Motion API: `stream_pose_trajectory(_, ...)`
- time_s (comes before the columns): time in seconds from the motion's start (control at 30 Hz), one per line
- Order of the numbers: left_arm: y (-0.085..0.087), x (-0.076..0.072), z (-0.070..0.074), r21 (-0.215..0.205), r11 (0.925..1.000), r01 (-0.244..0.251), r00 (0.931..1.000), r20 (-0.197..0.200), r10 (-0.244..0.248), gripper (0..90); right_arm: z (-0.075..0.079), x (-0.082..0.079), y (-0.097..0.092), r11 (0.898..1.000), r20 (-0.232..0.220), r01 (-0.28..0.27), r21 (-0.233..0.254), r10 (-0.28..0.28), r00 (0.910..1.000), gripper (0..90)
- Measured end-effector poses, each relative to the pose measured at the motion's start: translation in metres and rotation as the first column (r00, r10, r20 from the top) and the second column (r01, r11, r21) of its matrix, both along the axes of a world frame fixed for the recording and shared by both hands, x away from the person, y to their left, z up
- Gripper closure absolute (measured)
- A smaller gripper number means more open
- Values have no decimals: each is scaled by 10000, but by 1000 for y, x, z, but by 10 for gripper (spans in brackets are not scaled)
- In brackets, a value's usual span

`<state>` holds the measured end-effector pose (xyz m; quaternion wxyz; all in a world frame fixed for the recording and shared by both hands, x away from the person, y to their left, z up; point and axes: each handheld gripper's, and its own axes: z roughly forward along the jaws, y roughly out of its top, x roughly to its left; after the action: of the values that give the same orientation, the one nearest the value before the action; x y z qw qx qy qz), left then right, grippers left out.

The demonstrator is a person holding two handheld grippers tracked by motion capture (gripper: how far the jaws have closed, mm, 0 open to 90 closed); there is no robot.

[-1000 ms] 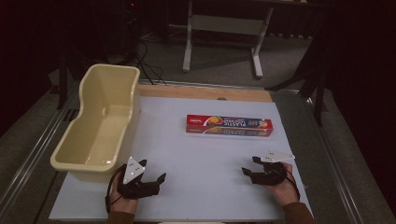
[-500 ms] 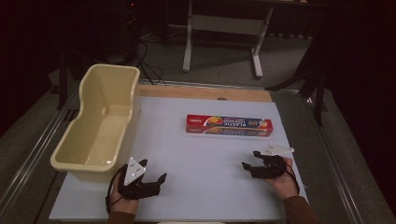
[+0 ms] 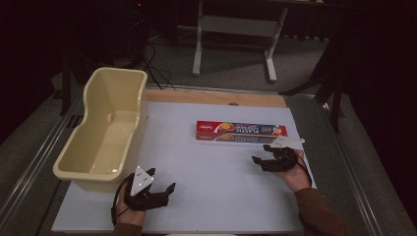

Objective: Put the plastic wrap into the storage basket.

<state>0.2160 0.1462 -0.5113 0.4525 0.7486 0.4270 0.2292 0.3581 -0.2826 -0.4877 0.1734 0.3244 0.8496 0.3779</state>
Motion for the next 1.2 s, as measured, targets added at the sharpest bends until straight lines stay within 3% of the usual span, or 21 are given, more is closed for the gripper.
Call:
stream_pose_trajectory(0.17,0,0,0,-26,10000,43,10000,1,-43,160,4,17,5,10000,48,0,-16,0,10000,318)
stream_pose_trajectory(0.67,0,-1,0,-67,10000,27,10000,-9,-27,160,8,48,14,9997,66,3,225,-5,10000,300)
stream_pose_trajectory(1.2,1,0,-2,-199,9998,-26,9998,-182,22,160,9,89,31,9972,-161,-528,-531,520,9985,240)
